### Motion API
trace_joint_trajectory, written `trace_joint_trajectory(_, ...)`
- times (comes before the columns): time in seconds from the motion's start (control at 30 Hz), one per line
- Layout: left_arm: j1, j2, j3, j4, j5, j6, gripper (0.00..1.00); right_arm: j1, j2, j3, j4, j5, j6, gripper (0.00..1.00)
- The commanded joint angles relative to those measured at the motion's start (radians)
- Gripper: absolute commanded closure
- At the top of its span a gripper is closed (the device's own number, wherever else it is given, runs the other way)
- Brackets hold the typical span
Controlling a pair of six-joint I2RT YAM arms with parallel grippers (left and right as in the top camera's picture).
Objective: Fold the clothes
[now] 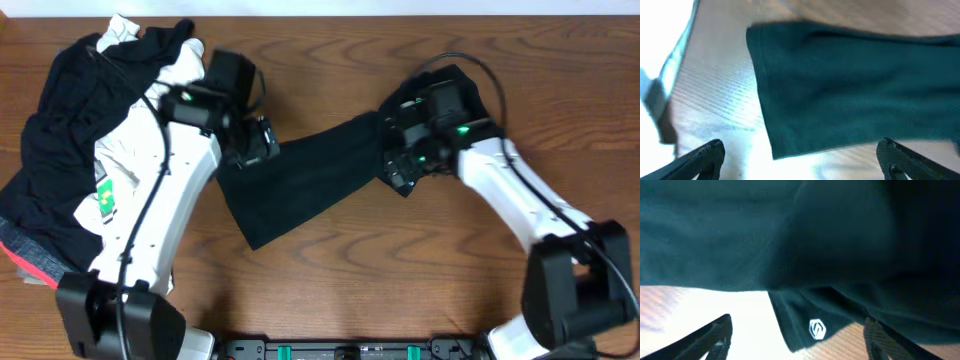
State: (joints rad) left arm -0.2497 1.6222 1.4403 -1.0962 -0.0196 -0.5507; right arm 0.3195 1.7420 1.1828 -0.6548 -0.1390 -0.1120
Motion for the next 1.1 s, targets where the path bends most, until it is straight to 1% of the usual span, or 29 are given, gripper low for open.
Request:
trace_joint_trajectory(0.0,0.000,-0.079,-0.178,0.085,-0.040,-0.112,0.02,0.045,0.039,0.013,0.016,0.131,-0.040,0.21)
trace_joint_trajectory(0.13,0.000,-0.157,-0.360,0.186,-0.033,-0.179,0.02,0.069,0.062,0.013,0.014,0.171,-0.047,0.22)
trace_joint_trajectory(0.3,0.000,-0.217,-0.535,0.294,-0.030,-0.214,0.02,0.082,0.071,0.013,0.002,0.175,-0.043,0.27)
trace_joint_trajectory(0.43,0.000,-0.219,-0.574,0.319,0.014,-0.214,0.00,0.086,0.071,0.011,-0.026,0.177,-0.037,0.29)
trace_joint_trajectory(0.57,-0.012,-0.219,-0.589,0.298,0.041,-0.216,0.04,0.086,0.072,-0.005,-0.029,0.177,-0.019,0.31)
trace_joint_trajectory(0.63,-0.017,-0.219,-0.612,0.294,0.072,-0.246,0.04,0.088,0.072,-0.014,-0.033,0.176,-0.003,0.31)
trace_joint_trajectory(0.8,-0.018,-0.219,-0.680,0.332,0.092,-0.261,0.05,0.097,0.072,-0.033,-0.036,0.175,0.041,0.31)
trace_joint_trajectory(0.9,-0.018,-0.217,-0.712,0.376,0.121,-0.264,0.13,0.101,0.072,-0.034,-0.051,0.176,0.063,0.28)
trace_joint_trajectory(1.0,-0.018,-0.217,-0.729,0.410,0.127,-0.264,0.27,0.101,0.072,-0.034,-0.066,0.173,0.081,0.28)
trace_joint_trajectory(1.03,-0.018,-0.217,-0.731,0.418,0.129,-0.263,0.33,0.101,0.072,-0.034,-0.071,0.172,0.084,0.28)
trace_joint_trajectory(1.07,-0.018,-0.217,-0.732,0.426,0.129,-0.263,0.35,0.101,0.072,-0.034,-0.076,0.173,0.092,0.28)
